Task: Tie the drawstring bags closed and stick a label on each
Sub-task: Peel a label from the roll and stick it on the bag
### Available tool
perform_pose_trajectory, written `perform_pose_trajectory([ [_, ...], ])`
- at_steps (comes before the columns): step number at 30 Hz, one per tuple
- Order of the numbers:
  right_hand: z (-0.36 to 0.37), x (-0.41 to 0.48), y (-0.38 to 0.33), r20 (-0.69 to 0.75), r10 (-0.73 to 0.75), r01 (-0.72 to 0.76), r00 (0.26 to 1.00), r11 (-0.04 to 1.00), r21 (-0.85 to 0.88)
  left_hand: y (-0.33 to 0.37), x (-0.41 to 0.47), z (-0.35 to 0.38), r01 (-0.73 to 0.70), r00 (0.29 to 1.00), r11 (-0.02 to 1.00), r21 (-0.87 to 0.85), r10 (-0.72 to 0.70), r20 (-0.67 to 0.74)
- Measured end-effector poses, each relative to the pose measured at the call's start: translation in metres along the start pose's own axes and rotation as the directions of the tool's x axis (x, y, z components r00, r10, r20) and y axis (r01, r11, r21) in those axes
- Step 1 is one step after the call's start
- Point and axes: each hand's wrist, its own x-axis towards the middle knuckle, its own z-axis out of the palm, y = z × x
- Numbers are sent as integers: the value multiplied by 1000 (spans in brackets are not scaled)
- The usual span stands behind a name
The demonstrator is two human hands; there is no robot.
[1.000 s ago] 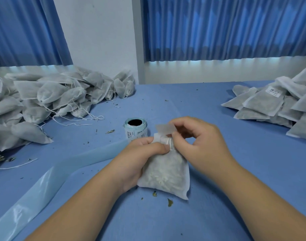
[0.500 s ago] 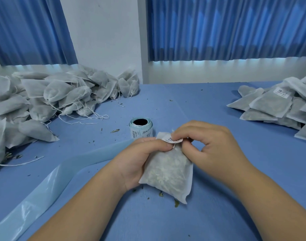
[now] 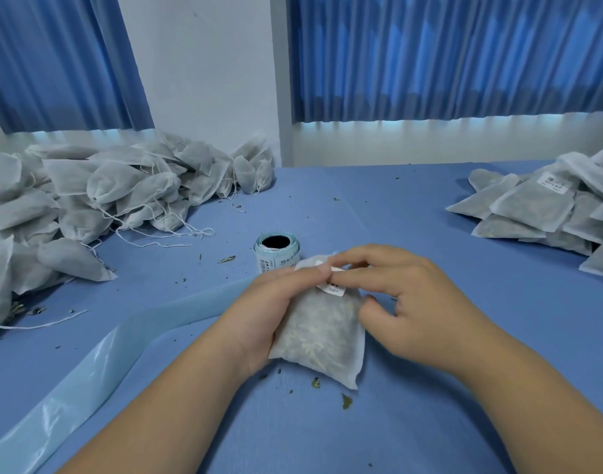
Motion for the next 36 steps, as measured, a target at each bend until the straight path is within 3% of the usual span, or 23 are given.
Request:
perform_pose_trajectory([
  [3, 4, 2, -5, -72, 160, -139, 984, 962, 237, -2, -1, 0, -61, 997, 997, 49, 63, -49],
  [6, 9, 5, -3, -94, 357, -311, 929, 894, 323, -5, -2, 4, -125, 984, 980, 156, 143, -108],
  [9, 5, 7, 2, 142, 567, -554, 811, 669, 495, -6, -4, 7, -183, 970, 956, 230, 214, -117],
  [12, 1, 6, 5, 334, 519, -594, 787, 495, 634, -6, -5, 11, -210, 961, 941, 265, 248, -121],
  [17, 1, 7, 7, 352, 512, -571, 784, 372, 732, -10, -5, 18, -231, 943, 919, 321, 292, -159],
  [20, 1, 6, 9, 341, 490, -551, 802, 390, 737, -11, -4, 18, -237, 939, 912, 333, 304, -164],
  [25, 0, 5, 10, 383, 427, -568, 819, 505, 650, -13, -3, 22, -229, 939, 897, 378, 307, -158],
  [31, -6, 5, 14, 370, 424, -551, 826, 478, 684, -13, 2, 31, -214, 952, 936, 281, 265, -156],
  [36, -14, 2, 19, 337, 431, -493, 837, 328, 806, -7, 12, 53, -260, 945, 953, 157, 284, -162],
])
